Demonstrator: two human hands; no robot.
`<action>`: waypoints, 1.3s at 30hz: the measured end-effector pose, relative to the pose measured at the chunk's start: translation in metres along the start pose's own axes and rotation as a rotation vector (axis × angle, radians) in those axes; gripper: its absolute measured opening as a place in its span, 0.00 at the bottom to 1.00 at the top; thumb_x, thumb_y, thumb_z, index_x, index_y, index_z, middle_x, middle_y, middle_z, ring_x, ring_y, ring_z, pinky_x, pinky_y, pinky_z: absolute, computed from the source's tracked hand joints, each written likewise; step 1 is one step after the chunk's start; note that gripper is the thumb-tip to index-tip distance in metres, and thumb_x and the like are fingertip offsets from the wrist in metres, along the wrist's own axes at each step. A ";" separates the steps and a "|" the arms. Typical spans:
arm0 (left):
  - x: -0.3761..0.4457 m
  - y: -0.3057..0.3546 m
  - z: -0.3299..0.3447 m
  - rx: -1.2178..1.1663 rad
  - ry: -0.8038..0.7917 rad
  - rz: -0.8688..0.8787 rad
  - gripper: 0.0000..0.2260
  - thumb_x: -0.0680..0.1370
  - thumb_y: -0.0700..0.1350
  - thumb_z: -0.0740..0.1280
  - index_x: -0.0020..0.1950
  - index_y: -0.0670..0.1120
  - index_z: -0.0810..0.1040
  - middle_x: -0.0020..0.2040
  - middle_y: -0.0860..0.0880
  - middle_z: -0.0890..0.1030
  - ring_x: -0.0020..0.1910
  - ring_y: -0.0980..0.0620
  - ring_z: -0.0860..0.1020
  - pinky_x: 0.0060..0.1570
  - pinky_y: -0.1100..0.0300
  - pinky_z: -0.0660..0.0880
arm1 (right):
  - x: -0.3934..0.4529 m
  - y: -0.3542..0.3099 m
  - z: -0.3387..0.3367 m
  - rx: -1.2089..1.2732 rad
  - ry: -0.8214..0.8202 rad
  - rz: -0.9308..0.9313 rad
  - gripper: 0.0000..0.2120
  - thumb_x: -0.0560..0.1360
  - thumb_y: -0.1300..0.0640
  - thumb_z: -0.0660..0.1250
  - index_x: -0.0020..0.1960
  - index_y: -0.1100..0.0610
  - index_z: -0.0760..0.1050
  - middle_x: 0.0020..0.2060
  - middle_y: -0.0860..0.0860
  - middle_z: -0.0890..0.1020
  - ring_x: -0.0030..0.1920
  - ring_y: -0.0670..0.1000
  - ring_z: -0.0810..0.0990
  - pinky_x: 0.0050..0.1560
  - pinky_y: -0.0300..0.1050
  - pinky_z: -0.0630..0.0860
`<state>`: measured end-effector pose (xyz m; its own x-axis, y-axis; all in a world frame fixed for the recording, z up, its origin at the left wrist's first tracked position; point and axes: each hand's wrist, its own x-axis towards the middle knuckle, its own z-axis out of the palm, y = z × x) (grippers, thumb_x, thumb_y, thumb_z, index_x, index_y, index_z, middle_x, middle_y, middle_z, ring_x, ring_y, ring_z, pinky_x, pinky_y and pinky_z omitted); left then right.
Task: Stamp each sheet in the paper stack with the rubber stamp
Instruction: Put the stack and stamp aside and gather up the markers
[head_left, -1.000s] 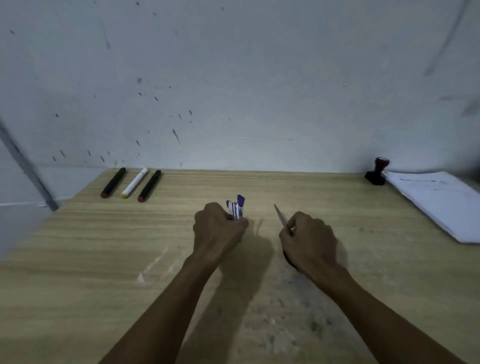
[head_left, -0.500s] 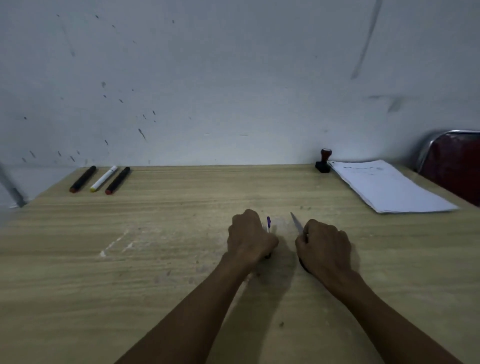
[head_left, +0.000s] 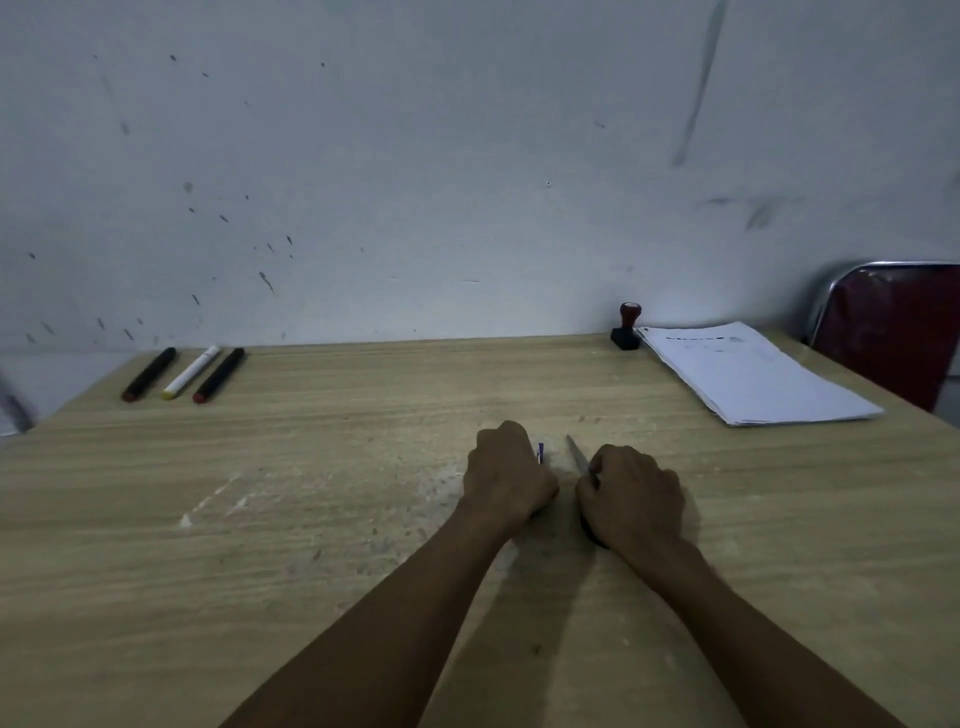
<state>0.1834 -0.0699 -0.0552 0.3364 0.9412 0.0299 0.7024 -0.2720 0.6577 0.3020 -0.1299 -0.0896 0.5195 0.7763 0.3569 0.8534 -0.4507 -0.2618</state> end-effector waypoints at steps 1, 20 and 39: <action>0.000 0.000 0.000 -0.004 -0.002 -0.002 0.15 0.66 0.43 0.74 0.35 0.45 0.66 0.45 0.41 0.77 0.39 0.44 0.79 0.28 0.60 0.68 | 0.001 0.000 -0.001 0.001 -0.011 0.005 0.08 0.75 0.50 0.62 0.48 0.53 0.76 0.45 0.49 0.81 0.47 0.52 0.79 0.49 0.47 0.69; 0.009 -0.130 -0.110 -0.054 0.322 0.123 0.11 0.72 0.52 0.72 0.49 0.48 0.80 0.39 0.52 0.80 0.46 0.46 0.80 0.47 0.50 0.78 | -0.006 -0.125 -0.011 0.365 -0.025 -0.276 0.12 0.73 0.50 0.69 0.54 0.53 0.78 0.44 0.48 0.80 0.49 0.52 0.77 0.51 0.47 0.71; 0.089 -0.307 -0.265 0.205 0.480 -0.094 0.07 0.75 0.42 0.68 0.51 0.41 0.81 0.49 0.44 0.81 0.48 0.46 0.78 0.46 0.55 0.74 | 0.036 -0.373 0.095 0.505 -0.400 -0.363 0.06 0.70 0.54 0.68 0.47 0.52 0.78 0.42 0.49 0.80 0.43 0.52 0.79 0.44 0.47 0.78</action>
<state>-0.1686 0.1505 -0.0548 -0.0251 0.9362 0.3505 0.8401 -0.1703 0.5150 -0.0011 0.1083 -0.0644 0.0707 0.9828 0.1706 0.7947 0.0479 -0.6051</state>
